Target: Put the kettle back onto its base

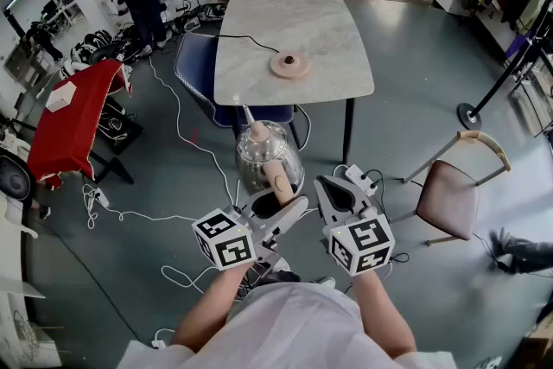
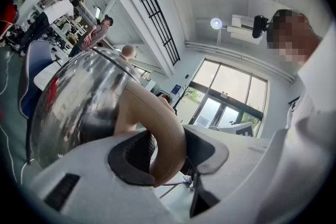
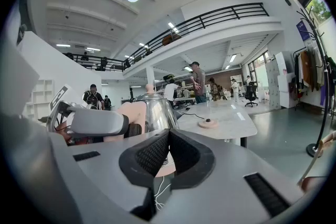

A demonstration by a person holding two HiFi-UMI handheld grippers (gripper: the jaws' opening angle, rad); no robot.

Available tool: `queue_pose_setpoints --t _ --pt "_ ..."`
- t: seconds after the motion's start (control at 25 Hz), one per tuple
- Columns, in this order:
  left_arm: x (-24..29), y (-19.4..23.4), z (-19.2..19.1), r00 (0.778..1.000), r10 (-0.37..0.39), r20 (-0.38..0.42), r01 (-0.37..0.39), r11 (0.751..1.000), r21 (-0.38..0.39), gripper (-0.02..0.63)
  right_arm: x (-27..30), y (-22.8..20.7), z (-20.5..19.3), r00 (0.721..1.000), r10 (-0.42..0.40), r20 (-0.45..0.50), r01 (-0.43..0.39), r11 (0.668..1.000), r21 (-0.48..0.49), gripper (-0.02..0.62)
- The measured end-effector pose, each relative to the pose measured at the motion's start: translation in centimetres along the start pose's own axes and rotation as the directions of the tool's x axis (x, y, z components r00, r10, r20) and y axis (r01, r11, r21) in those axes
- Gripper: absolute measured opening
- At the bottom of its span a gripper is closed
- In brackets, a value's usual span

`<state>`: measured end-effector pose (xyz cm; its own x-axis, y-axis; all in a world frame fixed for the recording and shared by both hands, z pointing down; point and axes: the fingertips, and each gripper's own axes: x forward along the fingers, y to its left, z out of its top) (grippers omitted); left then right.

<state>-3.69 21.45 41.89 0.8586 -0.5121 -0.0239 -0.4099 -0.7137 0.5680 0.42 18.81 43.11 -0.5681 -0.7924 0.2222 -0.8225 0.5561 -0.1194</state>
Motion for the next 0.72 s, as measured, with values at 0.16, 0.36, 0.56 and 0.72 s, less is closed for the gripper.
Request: queue_pose_setpoints --t 0.16,0.36,0.56,0.72 --pt "-0.4 0.3 0.2 1.0 -0.007 0.003 0.007 1.0 0.0 0.167 0.5 0.5 -0.1 1.0 0.002 -0.005 -0.002 1.0 -0.003 0.005" --pt "-0.9 1.5 0.8 1.0 -0.021 -0.005 0.022 1.0 0.005 0.167 2.0 1.3 -0.2 1.0 0.015 -0.009 -0.015 1.0 0.004 0.006" --pt "-1.0 2.4 1.6 0.999 -0.041 -0.012 0.041 0.999 0.016 0.169 3.3 1.3 -0.1 1.0 0.002 -0.024 -0.002 1.0 -0.003 0.006" --pt "-1.2 3.0 2.4 0.998 -0.066 -0.014 0.067 0.997 0.024 0.169 4.1 1.8 0.5 1.0 -0.008 -0.019 0.008 1.0 -0.012 0.006"
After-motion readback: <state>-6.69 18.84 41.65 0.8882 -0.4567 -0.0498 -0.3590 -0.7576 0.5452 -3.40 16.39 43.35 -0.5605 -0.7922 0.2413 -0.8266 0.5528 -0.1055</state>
